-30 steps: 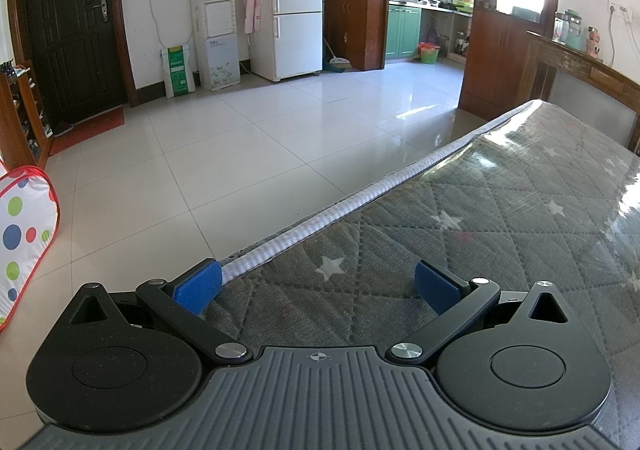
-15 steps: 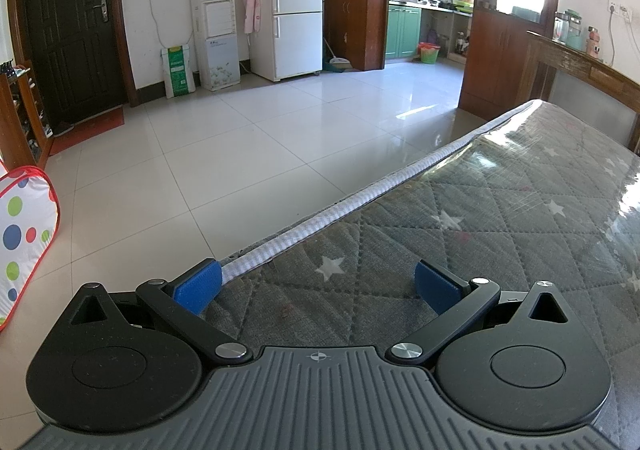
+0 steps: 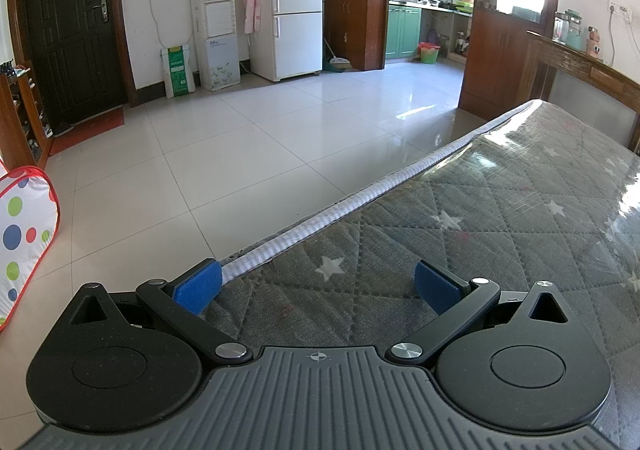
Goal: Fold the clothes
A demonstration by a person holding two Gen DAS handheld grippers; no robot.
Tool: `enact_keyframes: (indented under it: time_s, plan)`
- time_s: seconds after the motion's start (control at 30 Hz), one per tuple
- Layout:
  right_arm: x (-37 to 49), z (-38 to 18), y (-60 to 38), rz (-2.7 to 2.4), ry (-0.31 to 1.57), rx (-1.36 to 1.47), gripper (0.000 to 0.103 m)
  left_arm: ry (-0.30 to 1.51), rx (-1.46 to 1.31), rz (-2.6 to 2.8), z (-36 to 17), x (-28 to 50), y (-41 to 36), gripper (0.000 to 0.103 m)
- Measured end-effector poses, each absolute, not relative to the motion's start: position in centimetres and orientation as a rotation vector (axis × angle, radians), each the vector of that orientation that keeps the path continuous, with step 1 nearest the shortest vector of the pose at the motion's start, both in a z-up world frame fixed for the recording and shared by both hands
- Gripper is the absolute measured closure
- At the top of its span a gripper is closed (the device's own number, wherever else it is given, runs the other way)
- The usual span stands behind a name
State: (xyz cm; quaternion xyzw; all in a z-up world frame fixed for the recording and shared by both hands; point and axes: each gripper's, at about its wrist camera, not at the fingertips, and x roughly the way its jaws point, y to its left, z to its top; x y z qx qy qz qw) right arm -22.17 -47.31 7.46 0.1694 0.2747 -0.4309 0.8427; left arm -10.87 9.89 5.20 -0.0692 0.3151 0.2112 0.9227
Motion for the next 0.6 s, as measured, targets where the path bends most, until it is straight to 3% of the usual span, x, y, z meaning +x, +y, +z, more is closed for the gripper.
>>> enact_keyframes:
  time_s: [0.6]
  plan:
    - [-22.38, 7.43, -47.41, -0.909, 0.580, 0.359, 0.000, 0.647, -0.142, 0.434, 5.20, -10.87, 9.88, 0.000]
